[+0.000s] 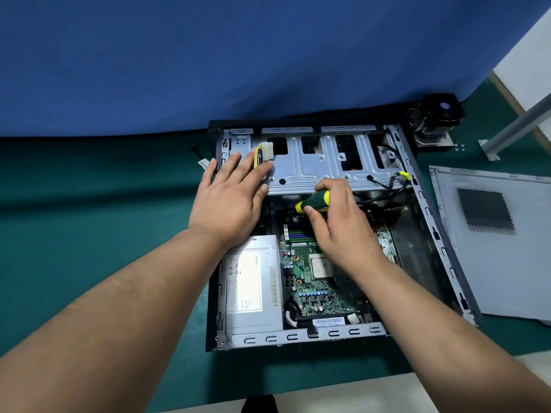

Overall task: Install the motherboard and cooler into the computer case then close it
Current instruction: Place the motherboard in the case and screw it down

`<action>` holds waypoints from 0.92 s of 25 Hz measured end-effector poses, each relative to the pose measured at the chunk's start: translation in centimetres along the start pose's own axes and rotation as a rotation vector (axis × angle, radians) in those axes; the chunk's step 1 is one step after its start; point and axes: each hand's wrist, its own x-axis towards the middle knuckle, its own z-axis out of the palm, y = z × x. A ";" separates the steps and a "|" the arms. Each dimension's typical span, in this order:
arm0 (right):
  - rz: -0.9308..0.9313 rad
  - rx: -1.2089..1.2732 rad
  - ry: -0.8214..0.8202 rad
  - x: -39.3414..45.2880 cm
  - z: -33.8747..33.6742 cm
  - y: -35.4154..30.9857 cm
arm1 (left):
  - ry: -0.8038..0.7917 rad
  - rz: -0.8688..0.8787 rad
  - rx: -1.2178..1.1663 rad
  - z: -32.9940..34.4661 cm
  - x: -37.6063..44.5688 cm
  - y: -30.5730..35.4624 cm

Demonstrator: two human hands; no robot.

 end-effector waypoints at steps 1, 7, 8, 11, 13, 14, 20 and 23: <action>-0.001 -0.013 -0.005 0.0 0.0 -0.1 | 0.000 0.000 0.003 0.0 0.0 0.0; 0.021 -0.098 -0.048 0.7 -0.4 -1.1 | -0.001 -0.003 0.005 0.2 0.1 -0.1; 0.016 -0.114 -0.076 1.0 -0.6 -1.5 | 0.001 -0.002 0.003 0.2 0.1 0.0; -0.038 -0.252 -0.141 1.6 -1.4 -2.6 | 0.007 0.001 -0.002 0.1 0.0 0.0; -0.029 -0.413 -0.133 1.7 -1.8 -3.4 | 0.004 0.001 -0.002 0.2 0.0 0.0; 0.000 -0.500 -0.125 1.8 -1.8 -3.8 | 0.002 -0.001 -0.002 0.1 0.0 0.0; -0.030 -0.405 -0.265 2.4 -2.7 -4.9 | -0.001 -0.003 -0.002 -0.2 0.0 0.2; 0.026 -0.566 -0.192 2.1 -2.8 -4.9 | -0.001 -0.003 -0.002 -0.2 0.0 0.2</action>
